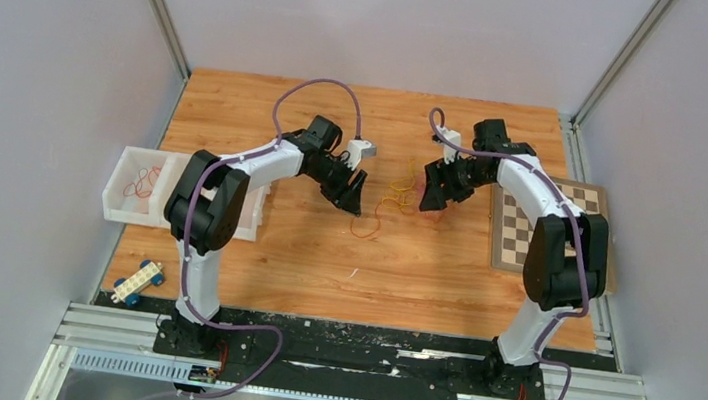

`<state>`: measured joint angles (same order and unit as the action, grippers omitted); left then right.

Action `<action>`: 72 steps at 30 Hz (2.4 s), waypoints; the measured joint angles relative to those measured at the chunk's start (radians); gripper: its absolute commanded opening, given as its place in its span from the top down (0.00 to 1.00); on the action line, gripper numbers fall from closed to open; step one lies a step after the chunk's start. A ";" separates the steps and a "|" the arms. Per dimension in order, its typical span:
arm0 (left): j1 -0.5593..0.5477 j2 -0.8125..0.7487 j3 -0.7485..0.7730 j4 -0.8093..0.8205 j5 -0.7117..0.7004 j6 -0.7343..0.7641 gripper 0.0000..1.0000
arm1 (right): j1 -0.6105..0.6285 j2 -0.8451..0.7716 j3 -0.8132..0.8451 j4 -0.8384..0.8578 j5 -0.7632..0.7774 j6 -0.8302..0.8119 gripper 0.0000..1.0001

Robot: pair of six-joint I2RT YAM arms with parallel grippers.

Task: Untangle the cables

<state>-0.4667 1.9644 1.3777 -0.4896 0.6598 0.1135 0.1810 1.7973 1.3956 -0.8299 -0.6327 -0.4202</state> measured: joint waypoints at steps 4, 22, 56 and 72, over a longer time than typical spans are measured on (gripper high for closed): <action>-0.002 0.001 0.010 0.022 0.021 -0.013 0.39 | 0.002 0.030 0.000 0.016 0.016 0.002 0.39; -0.004 -0.005 0.024 0.047 0.048 -0.063 0.39 | 0.032 0.091 -0.031 0.020 -0.005 0.009 1.00; -0.034 -0.404 -0.226 0.435 0.278 -0.298 0.27 | 0.075 -0.177 -0.047 0.008 -0.506 0.179 1.00; -0.090 -0.304 -0.195 0.433 0.186 -0.407 0.51 | 0.136 -0.200 -0.075 0.039 -0.457 0.203 1.00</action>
<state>-0.5571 1.6604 1.1831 -0.0566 0.8455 -0.2932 0.3168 1.5970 1.3209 -0.7914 -1.0893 -0.2176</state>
